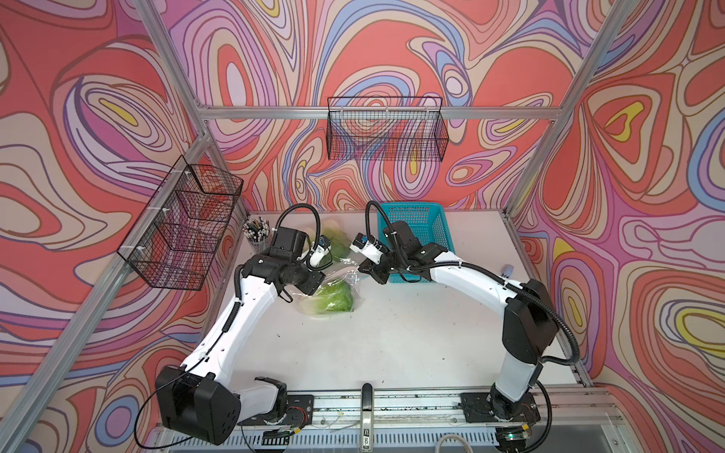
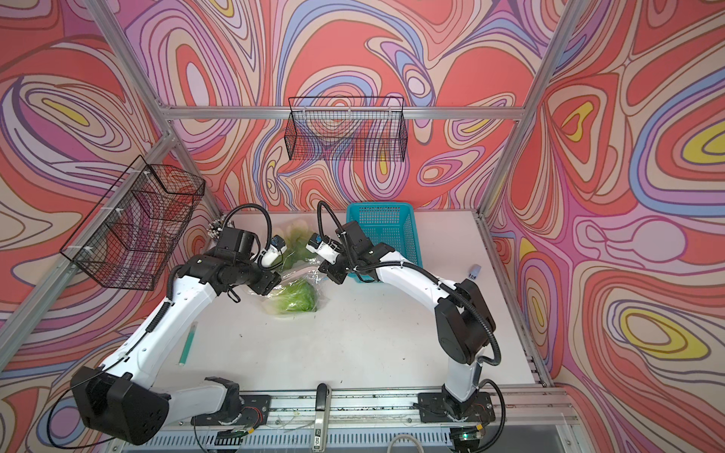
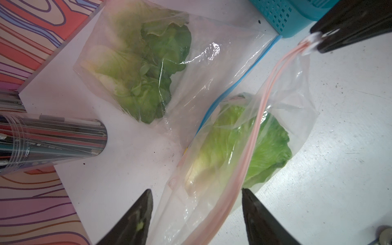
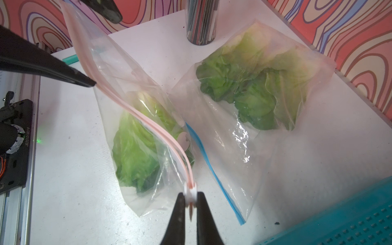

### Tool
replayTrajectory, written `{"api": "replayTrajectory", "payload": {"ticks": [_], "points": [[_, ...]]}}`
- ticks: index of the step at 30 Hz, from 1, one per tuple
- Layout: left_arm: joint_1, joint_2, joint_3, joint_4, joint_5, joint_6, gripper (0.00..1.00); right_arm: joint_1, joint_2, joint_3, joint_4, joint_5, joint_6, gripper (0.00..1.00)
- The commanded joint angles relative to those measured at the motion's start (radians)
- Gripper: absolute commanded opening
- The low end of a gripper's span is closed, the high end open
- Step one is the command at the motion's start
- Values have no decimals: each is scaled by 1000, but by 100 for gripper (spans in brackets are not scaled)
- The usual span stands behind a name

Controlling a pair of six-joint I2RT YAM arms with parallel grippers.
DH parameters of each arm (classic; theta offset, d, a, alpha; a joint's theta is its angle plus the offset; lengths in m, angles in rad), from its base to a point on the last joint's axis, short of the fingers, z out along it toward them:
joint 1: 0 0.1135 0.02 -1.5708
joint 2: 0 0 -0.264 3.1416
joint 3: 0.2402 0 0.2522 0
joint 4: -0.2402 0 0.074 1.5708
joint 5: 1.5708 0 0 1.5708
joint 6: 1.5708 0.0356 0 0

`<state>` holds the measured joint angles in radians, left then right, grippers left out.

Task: Open the zip-top bag and take out the chinese cabbages
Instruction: Adjust the zipper food storage bag at the center of the board.

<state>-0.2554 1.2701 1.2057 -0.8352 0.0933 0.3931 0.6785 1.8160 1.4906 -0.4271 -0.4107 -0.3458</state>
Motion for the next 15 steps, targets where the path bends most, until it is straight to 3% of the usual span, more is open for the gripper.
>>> {"api": "replayTrajectory", "payload": {"ticks": [1, 9, 15], "points": [[-5, 3, -17, -26, 18, 29, 64, -8, 20, 22, -8, -14, -9, 0], [-5, 43, -26, 10, -23, 31, 51, -10, 20, 21, -12, -23, -9, 0], [-5, 69, -2, 18, -26, 16, 47, -11, 25, 22, -13, -32, -8, 0]]}}
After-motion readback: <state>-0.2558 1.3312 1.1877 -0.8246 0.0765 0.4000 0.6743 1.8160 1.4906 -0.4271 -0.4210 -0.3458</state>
